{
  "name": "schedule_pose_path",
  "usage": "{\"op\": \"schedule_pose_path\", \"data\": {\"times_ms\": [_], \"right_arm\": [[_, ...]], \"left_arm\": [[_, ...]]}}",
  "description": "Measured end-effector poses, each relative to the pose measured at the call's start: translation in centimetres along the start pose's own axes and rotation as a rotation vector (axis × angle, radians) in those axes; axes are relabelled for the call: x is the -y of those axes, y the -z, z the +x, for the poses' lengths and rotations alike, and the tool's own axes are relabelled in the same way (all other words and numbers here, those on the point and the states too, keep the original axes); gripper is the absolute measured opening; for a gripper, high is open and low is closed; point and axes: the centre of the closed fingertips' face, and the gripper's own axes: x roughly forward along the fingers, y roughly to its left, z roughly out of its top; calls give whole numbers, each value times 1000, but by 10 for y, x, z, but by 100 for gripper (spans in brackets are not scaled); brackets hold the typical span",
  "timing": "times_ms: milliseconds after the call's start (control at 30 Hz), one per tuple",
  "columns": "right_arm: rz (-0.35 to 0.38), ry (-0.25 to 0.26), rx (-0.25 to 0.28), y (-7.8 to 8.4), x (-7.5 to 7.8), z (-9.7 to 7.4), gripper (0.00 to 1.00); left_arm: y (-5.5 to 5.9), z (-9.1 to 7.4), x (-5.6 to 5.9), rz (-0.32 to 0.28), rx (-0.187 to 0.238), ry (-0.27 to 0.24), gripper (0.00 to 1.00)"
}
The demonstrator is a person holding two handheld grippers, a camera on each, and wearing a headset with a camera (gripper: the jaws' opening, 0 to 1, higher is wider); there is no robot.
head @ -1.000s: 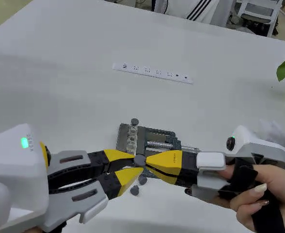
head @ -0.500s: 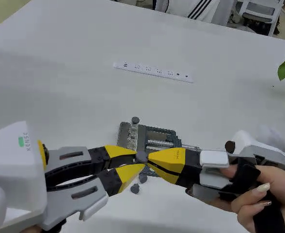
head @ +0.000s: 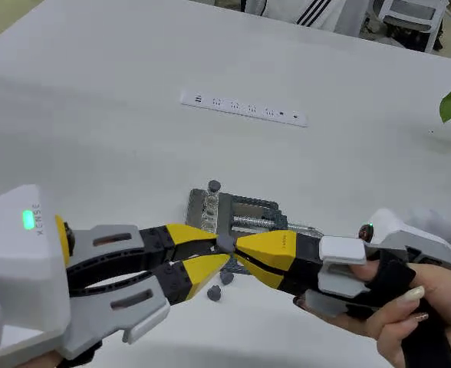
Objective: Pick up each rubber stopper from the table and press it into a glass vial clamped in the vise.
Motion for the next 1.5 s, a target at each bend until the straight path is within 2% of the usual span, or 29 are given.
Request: {"op": "schedule_pose_path", "data": {"times_ms": [100,167,200,267,300,367,433,467,533,600,633,667,767,800,900,933,1067,1167,1233,1300,1367,1500], "right_arm": [[-121,13,-4,-1,-1,-1,0],[-141,3,-11,0,-8,-1,6],[-176,2,-5,-2,-11,-1,8],[-304,39,-25,-5,-11,-4,13],[-394,74,-38,-6,-10,-4,19],[-570,138,-95,-6,-7,-7,26],[-702,159,-130,-7,-9,-6,31],[-802,191,-176,-6,-8,-7,32],[-961,228,-220,-8,-11,-5,34],[-1024,225,-253,-6,-16,-3,35],[-1084,222,-279,-14,-16,-6,34],[-1105,231,-287,-16,-17,-6,34],[-1237,276,-375,-16,-16,-6,33],[-1315,306,-437,-16,-12,-8,33],[-1433,339,-554,-14,-4,-11,32],[-1460,360,-591,-15,1,-13,31],[-1558,365,-706,-11,7,-11,30],[-1615,343,-774,-5,8,-8,27],[-1671,351,-863,-1,13,-10,22],[-1707,348,-933,3,17,-10,22],[-1733,350,-975,5,20,-9,23],[-1721,328,-1009,10,23,-8,18]], "left_arm": [[1,1,-2,0,-5,-8,4],[2,1,-5,0,-8,-11,4],[3,1,-5,-4,-12,-11,4],[4,-1,-4,-3,-18,-10,4],[5,-1,-3,-5,-24,-9,4],[6,-1,-2,-4,-30,-9,4],[6,-1,2,-7,-33,-4,4],[6,0,2,-8,-37,-2,4],[8,1,2,-9,-44,4,4],[9,1,2,-10,-50,9,4],[10,1,3,-9,-53,13,4],[10,1,4,-8,-55,15,4],[10,0,5,-9,-61,25,4],[11,0,6,-10,-63,29,4],[14,2,7,-10,-66,37,4],[14,2,7,-10,-67,38,4],[16,4,7,-10,-78,50,4],[22,5,8,-15,-90,58,4],[23,8,10,-8,-98,63,4],[25,10,11,-8,-107,68,4],[26,12,13,-8,-110,73,4],[26,14,16,-3,-116,82,4]]}}
